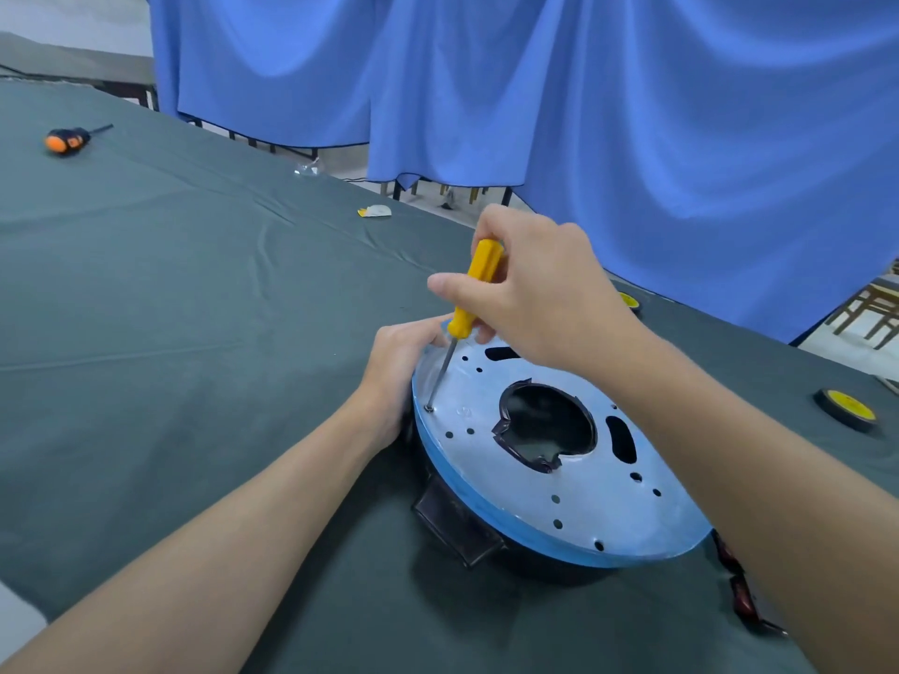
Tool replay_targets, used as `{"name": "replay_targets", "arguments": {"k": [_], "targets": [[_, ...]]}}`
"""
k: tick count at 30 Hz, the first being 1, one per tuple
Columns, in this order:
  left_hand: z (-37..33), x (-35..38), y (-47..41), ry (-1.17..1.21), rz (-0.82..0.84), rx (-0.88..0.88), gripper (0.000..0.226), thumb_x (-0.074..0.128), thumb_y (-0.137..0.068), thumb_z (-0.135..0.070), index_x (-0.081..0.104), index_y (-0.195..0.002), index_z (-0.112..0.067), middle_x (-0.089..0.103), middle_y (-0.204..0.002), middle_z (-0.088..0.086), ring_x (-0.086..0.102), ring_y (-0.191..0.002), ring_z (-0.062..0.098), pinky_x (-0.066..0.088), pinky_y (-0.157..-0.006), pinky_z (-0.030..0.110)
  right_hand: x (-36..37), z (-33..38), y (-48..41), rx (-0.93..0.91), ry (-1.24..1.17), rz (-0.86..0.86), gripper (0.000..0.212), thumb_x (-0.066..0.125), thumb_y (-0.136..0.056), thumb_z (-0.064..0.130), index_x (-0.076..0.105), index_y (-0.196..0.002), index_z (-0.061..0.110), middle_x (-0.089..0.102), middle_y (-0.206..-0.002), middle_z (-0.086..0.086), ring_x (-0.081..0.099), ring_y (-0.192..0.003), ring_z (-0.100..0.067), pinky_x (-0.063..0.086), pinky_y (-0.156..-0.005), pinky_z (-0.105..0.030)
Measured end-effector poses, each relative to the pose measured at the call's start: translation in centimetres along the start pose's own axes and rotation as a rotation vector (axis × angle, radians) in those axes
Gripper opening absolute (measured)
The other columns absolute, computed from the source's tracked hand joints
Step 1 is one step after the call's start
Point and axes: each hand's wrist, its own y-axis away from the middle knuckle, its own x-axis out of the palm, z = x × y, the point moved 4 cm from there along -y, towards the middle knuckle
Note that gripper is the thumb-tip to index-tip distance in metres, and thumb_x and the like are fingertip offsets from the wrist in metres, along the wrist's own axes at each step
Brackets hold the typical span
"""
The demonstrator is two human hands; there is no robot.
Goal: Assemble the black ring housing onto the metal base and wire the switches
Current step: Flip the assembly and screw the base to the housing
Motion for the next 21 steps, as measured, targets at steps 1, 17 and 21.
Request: {"name": "replay_targets", "arguments": {"k": [1,17,21], "targets": [[0.0,-0.1,0.0,-0.011,-0.014,0.002,0.019,0.058,-0.063,-0.014,0.041,-0.057,-0.016,0.044,-0.058,0.004,0.042,-0.059,0.022,0.034,-0.055,0.029,0.1,0.2,0.0,-0.010,0.040,0.004,0.037,0.067,-0.084,0.040,0.046,-0.080,0.009,0.062,-0.069,-0.005,0.060,-0.074,-0.028,0.053,-0.068,-0.042],[-1.9,-2.4,1.6,-0.492,-0.002,-0.113,0.033,0.056,-0.071,-0.047,0.060,-0.080,-0.016,0.056,-0.073,0.004,0.050,-0.070,0.023,0.045,-0.078,0.037,1.2,-6.5,4.3,0.876,-0.561,0.253,0.019,0.052,-0.095,0.012,0.047,-0.077,0.010,0.042,-0.073,-0.009,0.029,-0.036,-0.009,0.021,-0.037,-0.015],[-1.8,-3.1,3.3,-0.676,-0.033,-0.171,0.046,0.051,-0.072,-0.060,0.059,-0.085,-0.017,0.059,-0.076,0.000,0.051,-0.065,0.020,0.044,-0.064,0.030,3.2,-7.1,6.3,0.942,-0.458,0.359,0.019,0.062,-0.090,0.022,0.051,-0.080,0.010,0.048,-0.079,-0.012,0.029,-0.035,-0.009,0.019,-0.034,-0.015]]}}
